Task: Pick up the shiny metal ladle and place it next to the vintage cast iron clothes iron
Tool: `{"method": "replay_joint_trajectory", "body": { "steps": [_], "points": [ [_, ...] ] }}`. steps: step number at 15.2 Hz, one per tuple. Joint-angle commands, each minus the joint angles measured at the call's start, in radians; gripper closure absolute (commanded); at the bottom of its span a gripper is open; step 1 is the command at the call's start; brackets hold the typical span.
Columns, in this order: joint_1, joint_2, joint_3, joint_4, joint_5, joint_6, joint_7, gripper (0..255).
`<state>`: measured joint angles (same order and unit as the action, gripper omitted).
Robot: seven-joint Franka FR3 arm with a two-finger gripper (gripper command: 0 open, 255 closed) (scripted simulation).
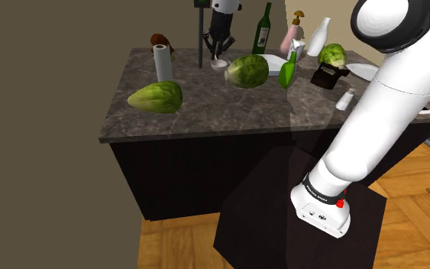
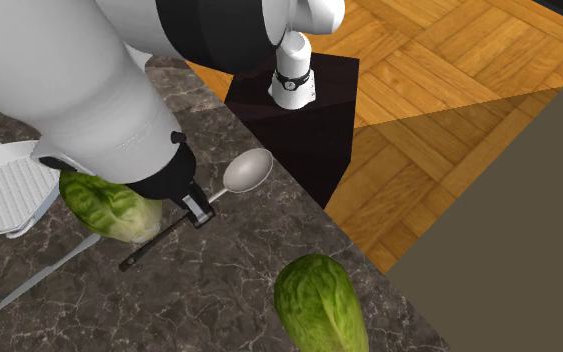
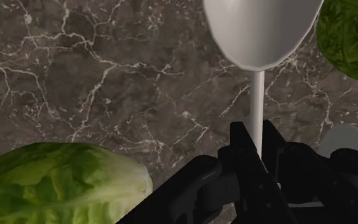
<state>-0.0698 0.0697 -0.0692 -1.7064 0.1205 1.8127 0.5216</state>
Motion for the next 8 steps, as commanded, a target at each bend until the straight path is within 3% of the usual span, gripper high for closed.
{"method": "replay_joint_trajectory", "body": {
  "steps": [1,8],
  "points": [
    [-0.014,-0.051,-0.013,-0.061,-0.002,0.007,-0.028,255],
    [-0.073,-0.229,-0.077,-0.261,-0.024,0.018,-0.146,255]
  ]
}}
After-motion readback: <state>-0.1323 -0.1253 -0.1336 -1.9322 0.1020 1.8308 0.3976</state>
